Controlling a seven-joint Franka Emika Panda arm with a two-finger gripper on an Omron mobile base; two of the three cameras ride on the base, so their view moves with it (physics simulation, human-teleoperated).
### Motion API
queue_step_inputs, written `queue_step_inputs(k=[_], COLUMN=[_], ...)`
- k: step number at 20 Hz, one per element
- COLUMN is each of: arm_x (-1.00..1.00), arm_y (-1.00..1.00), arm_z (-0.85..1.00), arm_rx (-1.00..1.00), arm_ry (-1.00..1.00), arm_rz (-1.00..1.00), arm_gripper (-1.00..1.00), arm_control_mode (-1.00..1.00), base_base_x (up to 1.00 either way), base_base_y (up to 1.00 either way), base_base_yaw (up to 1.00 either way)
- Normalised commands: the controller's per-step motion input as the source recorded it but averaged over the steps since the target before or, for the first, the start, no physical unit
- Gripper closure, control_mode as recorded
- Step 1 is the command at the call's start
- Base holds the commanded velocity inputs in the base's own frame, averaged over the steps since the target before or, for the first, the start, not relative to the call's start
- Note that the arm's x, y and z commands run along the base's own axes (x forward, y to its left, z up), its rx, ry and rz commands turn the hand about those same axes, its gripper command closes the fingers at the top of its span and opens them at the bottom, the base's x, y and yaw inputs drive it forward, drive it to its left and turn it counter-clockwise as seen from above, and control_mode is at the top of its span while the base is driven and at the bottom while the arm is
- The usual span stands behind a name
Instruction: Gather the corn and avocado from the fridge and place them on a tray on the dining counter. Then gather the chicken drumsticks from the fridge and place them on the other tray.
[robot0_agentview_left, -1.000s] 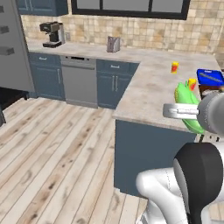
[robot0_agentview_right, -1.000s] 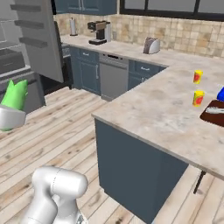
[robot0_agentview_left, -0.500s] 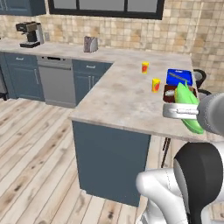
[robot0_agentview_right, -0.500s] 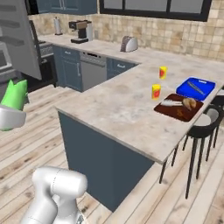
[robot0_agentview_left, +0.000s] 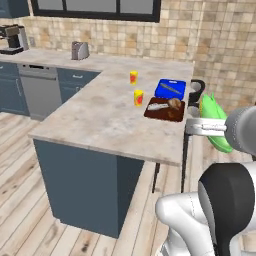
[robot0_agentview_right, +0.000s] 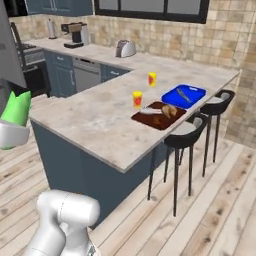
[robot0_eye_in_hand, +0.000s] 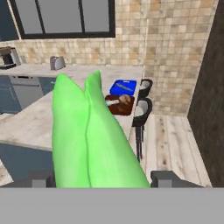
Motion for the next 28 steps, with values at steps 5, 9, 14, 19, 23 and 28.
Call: queue_step_inputs(k=[5,9,14,19,23,28], arm_x=[0.0,0.0,0.0,0.0,0.0,0.0], arm_y=[0.0,0.0,0.0,0.0,0.0,0.0], arm_z=[0.0,0.0,0.0,0.0,0.0,0.0], arm_rx=[0.0,0.0,0.0,0.0,0.0,0.0], arm_ry=[0.0,0.0,0.0,0.0,0.0,0.0], arm_rz=[0.0,0.0,0.0,0.0,0.0,0.0], arm_gripper=[1.0,1.0,1.0,1.0,1.0,1.0], arm_control_mode=[1.0,1.0,1.0,1.0,1.0,1.0], base_base_x=[0.0,0.0,0.41,0.6,0.53,0.42], base_base_y=[-1.0,-0.94,-0.73,-0.63,-0.65,-0.66], base_base_yaw=[0.13,0.21,0.28,0.3,0.3,0.31])
